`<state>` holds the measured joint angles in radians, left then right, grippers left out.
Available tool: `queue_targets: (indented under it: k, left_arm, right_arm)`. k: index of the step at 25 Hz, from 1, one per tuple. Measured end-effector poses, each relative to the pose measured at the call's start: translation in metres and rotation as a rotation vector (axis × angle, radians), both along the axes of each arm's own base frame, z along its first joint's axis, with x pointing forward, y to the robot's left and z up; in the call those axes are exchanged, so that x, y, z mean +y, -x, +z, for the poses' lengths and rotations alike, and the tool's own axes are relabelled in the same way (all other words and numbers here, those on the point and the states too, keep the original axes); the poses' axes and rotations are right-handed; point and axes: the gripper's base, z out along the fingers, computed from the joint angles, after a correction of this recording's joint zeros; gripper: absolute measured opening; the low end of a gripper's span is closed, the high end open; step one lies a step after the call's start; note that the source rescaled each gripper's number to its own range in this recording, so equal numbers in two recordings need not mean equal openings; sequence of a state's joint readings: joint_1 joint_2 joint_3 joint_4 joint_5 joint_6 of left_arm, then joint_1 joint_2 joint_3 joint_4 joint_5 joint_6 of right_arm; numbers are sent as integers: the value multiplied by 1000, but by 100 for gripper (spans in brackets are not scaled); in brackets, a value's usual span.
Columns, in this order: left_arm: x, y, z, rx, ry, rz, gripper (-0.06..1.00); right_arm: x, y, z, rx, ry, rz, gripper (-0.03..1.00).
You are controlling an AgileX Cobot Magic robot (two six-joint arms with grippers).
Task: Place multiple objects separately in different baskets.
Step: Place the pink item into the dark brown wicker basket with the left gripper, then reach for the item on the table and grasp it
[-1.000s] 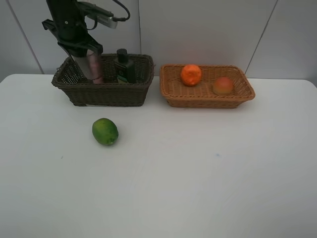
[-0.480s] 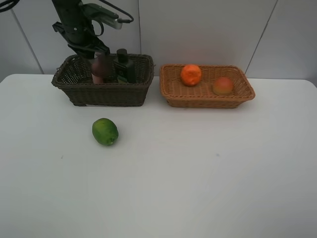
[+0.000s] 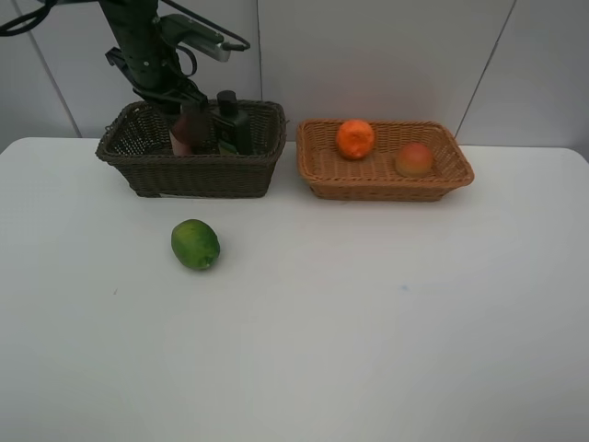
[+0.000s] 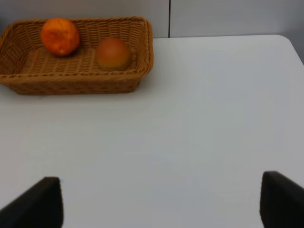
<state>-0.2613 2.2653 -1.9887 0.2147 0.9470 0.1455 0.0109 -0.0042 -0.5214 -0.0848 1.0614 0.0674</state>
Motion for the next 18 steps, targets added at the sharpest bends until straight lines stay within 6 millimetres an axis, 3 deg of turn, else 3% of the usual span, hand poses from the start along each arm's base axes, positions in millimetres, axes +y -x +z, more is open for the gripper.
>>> queue_targets:
  k: [2, 6, 8, 10, 18]
  left_arm:
    - [0, -1, 0, -8, 2, -3, 12]
    - [0, -3, 1, -31, 17, 19, 72]
    - [0, -3, 1, -44, 30, 44, 87]
    - [0, -4, 1, -49, 33, 57, 92]
    - [0, -4, 2, -52, 29, 63, 95]
  right_arm:
    - [0, 0, 0, 0, 0, 0, 86]
    - [0, 0, 0, 0, 0, 0, 86]
    - [0, 0, 0, 0, 0, 0, 86]
    - [0, 0, 0, 0, 0, 0, 86]
    - [0, 0, 0, 0, 0, 0, 86]
